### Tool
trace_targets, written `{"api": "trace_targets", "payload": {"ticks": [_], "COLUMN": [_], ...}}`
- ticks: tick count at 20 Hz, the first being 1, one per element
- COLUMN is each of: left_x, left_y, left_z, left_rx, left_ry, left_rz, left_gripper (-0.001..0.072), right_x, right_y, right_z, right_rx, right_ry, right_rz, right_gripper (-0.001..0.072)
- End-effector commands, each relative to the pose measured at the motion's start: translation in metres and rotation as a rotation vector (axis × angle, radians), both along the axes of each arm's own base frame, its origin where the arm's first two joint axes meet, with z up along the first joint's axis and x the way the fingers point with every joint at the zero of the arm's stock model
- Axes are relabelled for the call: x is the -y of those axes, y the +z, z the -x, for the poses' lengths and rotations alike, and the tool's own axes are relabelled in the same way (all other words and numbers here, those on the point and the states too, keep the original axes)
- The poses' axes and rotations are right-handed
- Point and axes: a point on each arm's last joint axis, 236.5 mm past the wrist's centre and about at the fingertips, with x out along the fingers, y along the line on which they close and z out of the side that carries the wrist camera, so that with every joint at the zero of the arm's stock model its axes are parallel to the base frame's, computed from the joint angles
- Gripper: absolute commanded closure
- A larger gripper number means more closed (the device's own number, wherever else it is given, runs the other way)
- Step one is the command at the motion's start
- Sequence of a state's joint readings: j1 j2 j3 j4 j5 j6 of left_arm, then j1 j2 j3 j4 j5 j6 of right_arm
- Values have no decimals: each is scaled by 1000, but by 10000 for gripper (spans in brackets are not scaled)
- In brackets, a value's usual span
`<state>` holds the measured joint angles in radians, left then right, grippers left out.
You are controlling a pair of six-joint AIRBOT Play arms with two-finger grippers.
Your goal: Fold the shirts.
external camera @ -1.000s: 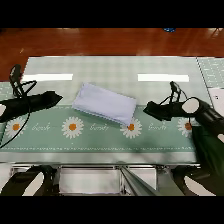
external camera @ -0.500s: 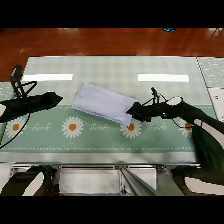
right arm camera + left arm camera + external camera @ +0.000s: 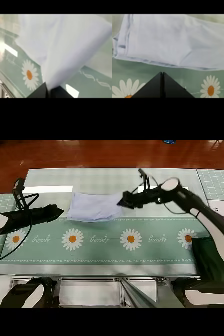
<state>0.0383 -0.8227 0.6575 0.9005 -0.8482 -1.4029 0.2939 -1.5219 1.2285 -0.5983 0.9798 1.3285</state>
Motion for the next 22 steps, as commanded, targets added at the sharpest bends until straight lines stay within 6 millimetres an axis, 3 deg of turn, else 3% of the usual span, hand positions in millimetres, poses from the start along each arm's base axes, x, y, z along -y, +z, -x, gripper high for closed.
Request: {"api": "trace_targets", "payload": {"ticks": [1,3,5,9,12,16,20,22], "left_x": [11,24,39,60,67,72,79,84], "left_y": [-14,-24,-33,-42,-42,-38,-34,-38], "left_z": [2,6,12,15,12,7,-4,-4], "left_rx": [-40,-72,-99,-105,-84,-48,6,4], "left_ry": [-39,-80,-125,-180,-189,-187,-171,-178], "left_rz": [-3,-4,-6,-16,-20,-24,-28,-29], "left_gripper": [691,691,691,691,691,691,691,691], "right_x": [26,67,113,204,282,375,430,450], "right_y": [77,118,155,205,223,226,234,217], "right_z": [-32,-50,-57,-29,17,105,172,211], "right_rx": [165,222,248,207,129,-13,-76,-164], "right_ry": [-13,-96,-179,-370,-550,-762,-997,-1098], "right_rz": [137,221,263,294,369,564,652,716], "right_gripper": [690,690,690,690,690,693,692,691]}}
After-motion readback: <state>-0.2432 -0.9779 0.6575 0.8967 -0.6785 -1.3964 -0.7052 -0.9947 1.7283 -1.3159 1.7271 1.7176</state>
